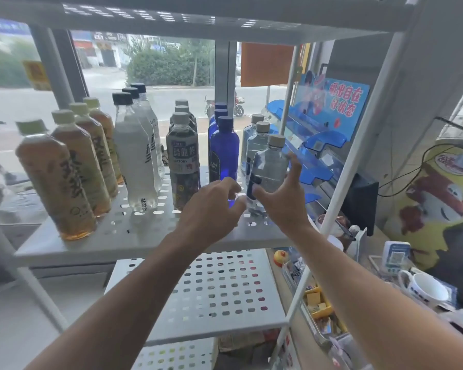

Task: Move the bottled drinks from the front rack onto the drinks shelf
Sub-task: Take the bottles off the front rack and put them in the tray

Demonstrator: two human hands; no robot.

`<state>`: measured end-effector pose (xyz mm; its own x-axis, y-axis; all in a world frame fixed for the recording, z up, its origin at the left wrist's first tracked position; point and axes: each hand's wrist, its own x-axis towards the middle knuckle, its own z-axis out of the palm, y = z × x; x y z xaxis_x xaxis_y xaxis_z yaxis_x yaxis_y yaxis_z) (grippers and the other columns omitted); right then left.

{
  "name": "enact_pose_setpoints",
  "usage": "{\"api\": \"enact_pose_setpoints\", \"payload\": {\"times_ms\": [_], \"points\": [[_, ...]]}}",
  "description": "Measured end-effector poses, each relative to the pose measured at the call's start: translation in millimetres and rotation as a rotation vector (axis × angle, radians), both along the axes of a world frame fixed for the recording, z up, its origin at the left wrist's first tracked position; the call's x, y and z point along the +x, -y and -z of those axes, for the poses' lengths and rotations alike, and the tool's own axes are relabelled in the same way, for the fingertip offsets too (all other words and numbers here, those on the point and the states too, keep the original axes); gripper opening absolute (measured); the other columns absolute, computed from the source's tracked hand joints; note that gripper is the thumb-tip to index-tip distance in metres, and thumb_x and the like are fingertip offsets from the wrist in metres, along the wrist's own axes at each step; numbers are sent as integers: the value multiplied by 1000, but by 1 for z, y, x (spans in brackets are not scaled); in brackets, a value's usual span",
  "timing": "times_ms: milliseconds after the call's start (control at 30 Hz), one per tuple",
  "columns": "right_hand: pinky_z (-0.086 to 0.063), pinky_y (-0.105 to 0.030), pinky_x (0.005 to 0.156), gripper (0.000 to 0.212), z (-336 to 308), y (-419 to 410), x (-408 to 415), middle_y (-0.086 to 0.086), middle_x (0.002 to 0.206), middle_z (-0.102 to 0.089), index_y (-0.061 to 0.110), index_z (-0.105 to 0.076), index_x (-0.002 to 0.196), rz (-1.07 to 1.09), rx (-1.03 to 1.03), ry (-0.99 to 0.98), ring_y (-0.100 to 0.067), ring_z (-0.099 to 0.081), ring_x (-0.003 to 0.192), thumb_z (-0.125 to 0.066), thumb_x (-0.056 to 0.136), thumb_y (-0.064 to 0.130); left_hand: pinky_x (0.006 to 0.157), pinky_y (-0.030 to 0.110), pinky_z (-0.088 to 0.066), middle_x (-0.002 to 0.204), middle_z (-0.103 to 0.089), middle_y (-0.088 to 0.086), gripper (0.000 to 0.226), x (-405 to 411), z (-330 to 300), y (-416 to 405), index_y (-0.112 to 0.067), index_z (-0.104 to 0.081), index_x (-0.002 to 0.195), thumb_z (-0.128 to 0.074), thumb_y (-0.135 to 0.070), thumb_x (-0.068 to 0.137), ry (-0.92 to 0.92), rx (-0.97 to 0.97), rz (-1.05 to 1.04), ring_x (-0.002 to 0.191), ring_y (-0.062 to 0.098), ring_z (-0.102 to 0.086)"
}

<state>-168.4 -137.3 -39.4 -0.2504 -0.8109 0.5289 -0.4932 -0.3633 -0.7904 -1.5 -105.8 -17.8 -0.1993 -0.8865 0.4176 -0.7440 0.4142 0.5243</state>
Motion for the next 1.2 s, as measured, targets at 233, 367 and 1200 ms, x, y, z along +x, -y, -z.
{"api": "enact_pose_setpoints", "payload": {"times_ms": [233, 367, 1200], "points": [[-55, -24, 71, 64, -17, -78, 1, 1, 102, -70, 28, -27, 127, -274, 100, 263, -9, -72, 85, -59, 73, 18, 97, 36, -51, 117, -64, -10, 57, 14, -4, -13, -29, -48, 132, -64, -55, 84, -264, 361, 398, 103, 2, -64], [-57, -31, 70, 65, -17, -111, 3, 3, 98, -75, 25, -30, 131, -346, 117, 388, -16, -72, 88, -53, 72, 14, 102, 54, -46, 113, -73, 4, 60, 17, 0, -33, -24, -46, 134, -66, -48, 84, -416, 604, 674, 111, 24, -66], [-54, -22, 80, 67, 70, -350, -68, 14, 124, -61, 50, -32, 122, 231, 337, 365, 0, -62, 110, -78, 74, 39, 73, 30, -60, 97, -69, 5, 46, -137, 63, -169, -19, -51, 125, -74, -25, 85, -227, 989, 960, 80, 15, -71]]}}
